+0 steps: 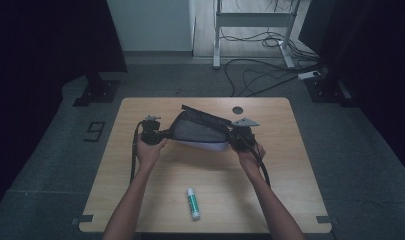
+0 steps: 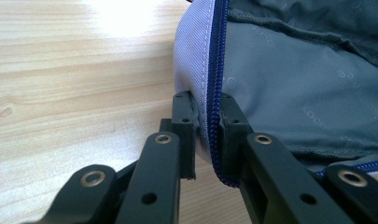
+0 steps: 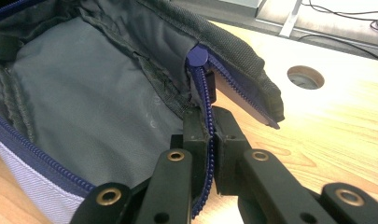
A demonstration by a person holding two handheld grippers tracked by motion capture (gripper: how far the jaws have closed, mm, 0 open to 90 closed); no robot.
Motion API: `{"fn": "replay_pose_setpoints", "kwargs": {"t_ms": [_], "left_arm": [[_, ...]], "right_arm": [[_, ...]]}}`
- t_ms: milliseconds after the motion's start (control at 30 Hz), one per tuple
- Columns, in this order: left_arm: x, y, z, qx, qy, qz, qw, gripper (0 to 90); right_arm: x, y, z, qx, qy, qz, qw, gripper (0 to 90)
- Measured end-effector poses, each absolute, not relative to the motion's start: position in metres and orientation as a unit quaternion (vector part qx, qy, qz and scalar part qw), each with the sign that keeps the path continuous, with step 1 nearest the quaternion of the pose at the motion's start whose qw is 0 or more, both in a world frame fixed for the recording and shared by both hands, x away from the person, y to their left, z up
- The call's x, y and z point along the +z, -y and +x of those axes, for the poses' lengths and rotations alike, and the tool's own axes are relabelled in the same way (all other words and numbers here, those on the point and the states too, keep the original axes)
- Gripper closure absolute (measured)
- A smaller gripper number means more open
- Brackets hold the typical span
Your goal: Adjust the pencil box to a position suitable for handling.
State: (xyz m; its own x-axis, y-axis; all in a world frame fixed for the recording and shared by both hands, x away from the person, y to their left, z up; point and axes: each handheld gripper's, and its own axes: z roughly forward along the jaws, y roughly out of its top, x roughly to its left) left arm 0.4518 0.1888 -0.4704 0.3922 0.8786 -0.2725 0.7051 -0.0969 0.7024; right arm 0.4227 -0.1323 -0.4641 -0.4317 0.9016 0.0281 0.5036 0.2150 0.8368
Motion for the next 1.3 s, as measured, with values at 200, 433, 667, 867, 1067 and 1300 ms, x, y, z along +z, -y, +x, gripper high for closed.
{"fn": "replay_pose_setpoints", "kwargs": {"t_ms": [200,433,667,867,1067,1300], "left_arm": [[-0.47,-0.191,0.447,0.109,-0.538,0.734,0.399,80.2],[-0.472,-0.193,0.442,0.106,-0.536,0.734,0.403,80.2],[-0.475,-0.193,0.435,0.101,-0.533,0.734,0.408,80.2],[-0.472,-0.194,0.423,0.115,-0.52,0.74,0.411,80.4],[-0.47,-0.197,0.409,0.118,-0.511,0.742,0.417,80.3],[-0.478,-0.2,0.392,0.111,-0.507,0.743,0.422,81.2]], "right_arm": [[-0.463,0.13,0.418,0.411,-0.741,0.471,0.247,84.4],[-0.463,0.131,0.412,0.418,-0.741,0.466,0.244,84.4],[-0.462,0.133,0.405,0.421,-0.741,0.462,0.244,84.4],[-0.461,0.132,0.389,0.428,-0.742,0.447,0.256,84.5],[-0.461,0.132,0.379,0.437,-0.74,0.444,0.253,84.5],[-0.467,0.131,0.364,0.449,-0.74,0.438,0.242,84.5]]}}
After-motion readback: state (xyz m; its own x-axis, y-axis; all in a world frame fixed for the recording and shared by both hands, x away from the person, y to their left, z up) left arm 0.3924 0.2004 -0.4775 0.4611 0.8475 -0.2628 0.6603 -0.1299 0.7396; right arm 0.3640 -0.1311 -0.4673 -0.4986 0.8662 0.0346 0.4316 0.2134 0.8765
